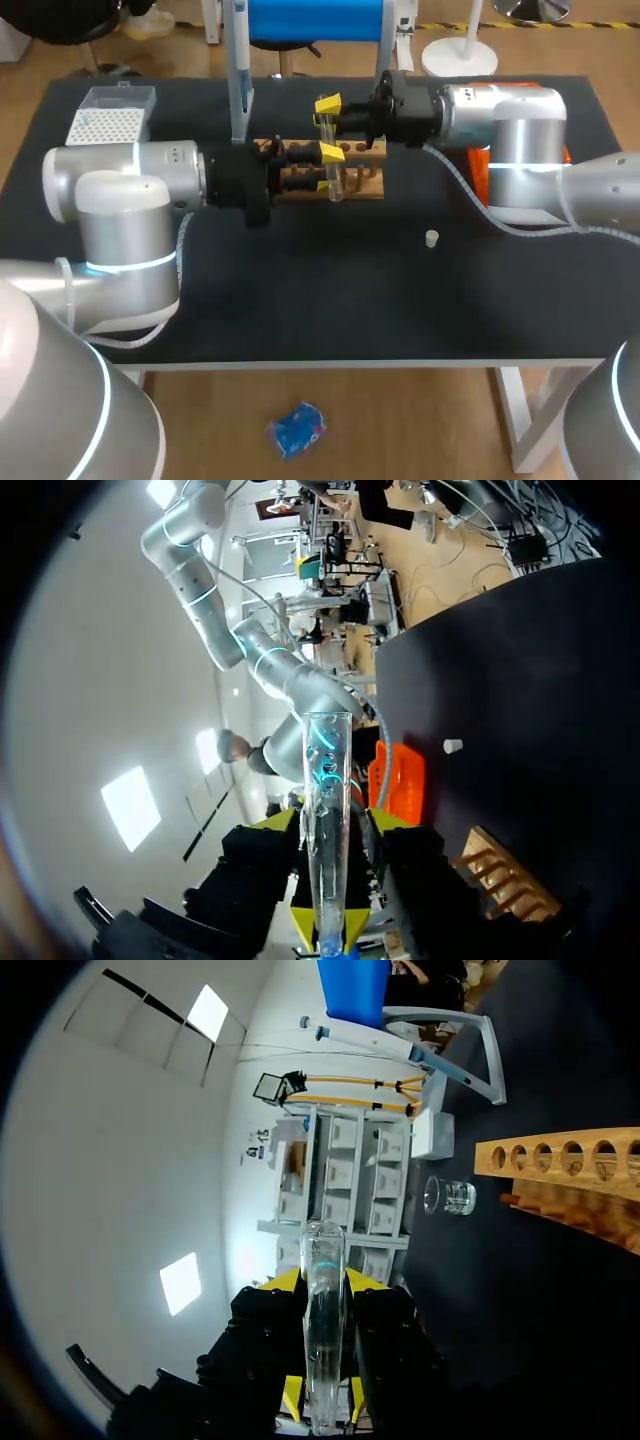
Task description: Invert the test tube, pick up the pipette, mount the tip to pipette, aspirate from beaker and dispense into the tube, eject the tip, return the pipette, and cap with the stopper.
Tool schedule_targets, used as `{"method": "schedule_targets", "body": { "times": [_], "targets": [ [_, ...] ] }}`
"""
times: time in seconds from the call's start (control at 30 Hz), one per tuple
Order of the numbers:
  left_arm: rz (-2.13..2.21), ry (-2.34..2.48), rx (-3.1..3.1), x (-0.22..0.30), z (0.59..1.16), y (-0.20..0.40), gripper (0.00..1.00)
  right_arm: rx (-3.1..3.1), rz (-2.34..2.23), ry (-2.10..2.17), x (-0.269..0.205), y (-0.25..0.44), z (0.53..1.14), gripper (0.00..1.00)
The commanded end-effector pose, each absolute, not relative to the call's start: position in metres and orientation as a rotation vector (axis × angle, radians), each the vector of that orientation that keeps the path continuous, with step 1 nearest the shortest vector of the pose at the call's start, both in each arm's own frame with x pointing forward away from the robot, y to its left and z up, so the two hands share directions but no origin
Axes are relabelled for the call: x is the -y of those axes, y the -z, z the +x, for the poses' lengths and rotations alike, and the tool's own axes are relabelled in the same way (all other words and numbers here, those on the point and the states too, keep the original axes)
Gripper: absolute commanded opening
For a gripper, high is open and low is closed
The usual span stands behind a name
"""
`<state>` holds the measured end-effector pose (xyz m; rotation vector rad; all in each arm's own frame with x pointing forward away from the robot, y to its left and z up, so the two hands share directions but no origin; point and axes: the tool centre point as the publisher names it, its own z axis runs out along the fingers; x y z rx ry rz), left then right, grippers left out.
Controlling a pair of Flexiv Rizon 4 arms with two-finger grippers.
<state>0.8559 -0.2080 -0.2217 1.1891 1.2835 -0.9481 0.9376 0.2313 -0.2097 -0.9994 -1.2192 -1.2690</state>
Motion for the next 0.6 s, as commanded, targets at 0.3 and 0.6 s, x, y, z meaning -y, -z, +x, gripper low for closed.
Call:
{"method": "schedule_targets", "body": {
  "times": [0.3,0.6],
  "targets": [
    [1.198,0.971,-1.288,0.21,0.856,0.224,0.0,1.209,-0.999,1.274,-0.231,0.211,0.938,0.0],
    [1.122,1.012,-1.334,0.203,0.858,0.214,0.0,1.275,-0.963,1.378,-0.219,0.199,0.939,1.0]
  ]
}}
